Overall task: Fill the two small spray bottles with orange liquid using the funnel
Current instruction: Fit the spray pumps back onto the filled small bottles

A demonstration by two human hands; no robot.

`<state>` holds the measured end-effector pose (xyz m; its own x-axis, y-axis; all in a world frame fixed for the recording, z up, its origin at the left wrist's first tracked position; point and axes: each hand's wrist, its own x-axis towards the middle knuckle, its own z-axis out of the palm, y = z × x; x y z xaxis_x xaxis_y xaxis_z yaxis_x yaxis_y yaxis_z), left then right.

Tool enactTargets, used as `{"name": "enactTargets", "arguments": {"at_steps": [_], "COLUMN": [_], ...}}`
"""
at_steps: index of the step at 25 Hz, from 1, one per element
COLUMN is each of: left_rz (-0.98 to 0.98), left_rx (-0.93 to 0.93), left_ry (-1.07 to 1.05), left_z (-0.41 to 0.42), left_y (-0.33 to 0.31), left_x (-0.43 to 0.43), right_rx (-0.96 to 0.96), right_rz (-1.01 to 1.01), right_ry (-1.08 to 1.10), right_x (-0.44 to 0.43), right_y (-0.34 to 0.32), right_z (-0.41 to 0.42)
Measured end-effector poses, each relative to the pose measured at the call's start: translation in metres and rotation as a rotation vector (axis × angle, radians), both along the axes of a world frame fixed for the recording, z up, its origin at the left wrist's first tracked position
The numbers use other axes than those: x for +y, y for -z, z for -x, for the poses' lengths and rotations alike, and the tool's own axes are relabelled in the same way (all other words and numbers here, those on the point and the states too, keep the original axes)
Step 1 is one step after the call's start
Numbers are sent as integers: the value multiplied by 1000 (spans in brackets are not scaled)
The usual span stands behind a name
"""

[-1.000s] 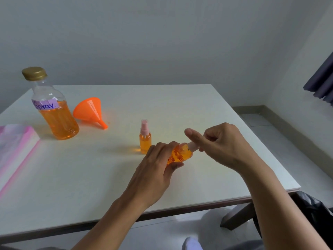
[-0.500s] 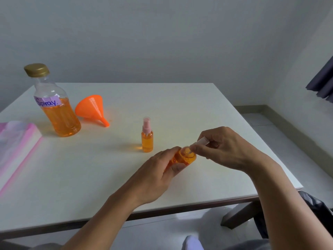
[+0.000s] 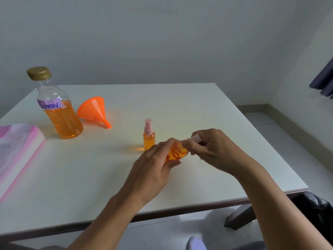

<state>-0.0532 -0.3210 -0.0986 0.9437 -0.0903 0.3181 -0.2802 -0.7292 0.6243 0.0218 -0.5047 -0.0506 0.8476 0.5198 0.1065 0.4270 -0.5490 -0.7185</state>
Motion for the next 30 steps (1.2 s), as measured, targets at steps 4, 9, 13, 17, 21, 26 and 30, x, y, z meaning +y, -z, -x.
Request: {"name": "enactTargets", "arguments": {"at_steps": [4, 9, 13, 17, 21, 26, 30], "left_rz": [37, 96, 31, -33, 39, 217, 242], "left_rx": [113, 206, -2, -80, -31, 47, 66], "left_ry": [38, 76, 18, 22, 42, 48, 83], "left_z": [-4, -2, -6, -8, -8, -3, -2], "left_y": [0, 0, 3, 5, 4, -3, -6], "left_x": [2, -5, -6, 0, 3, -1, -11], "right_rx": [-124, -40, -29, -18, 132, 101, -64], "right_rz": [-27, -241, -246, -158, -427, -306, 161], "right_ry": [99, 151, 165, 113, 144, 316, 374], "right_x": [-10, -4, 3, -5, -21, -52, -57], "right_y": [-3, -6, -2, -10, -19, -8, 14], "right_z": [2, 6, 9, 7, 1, -12, -13]}}
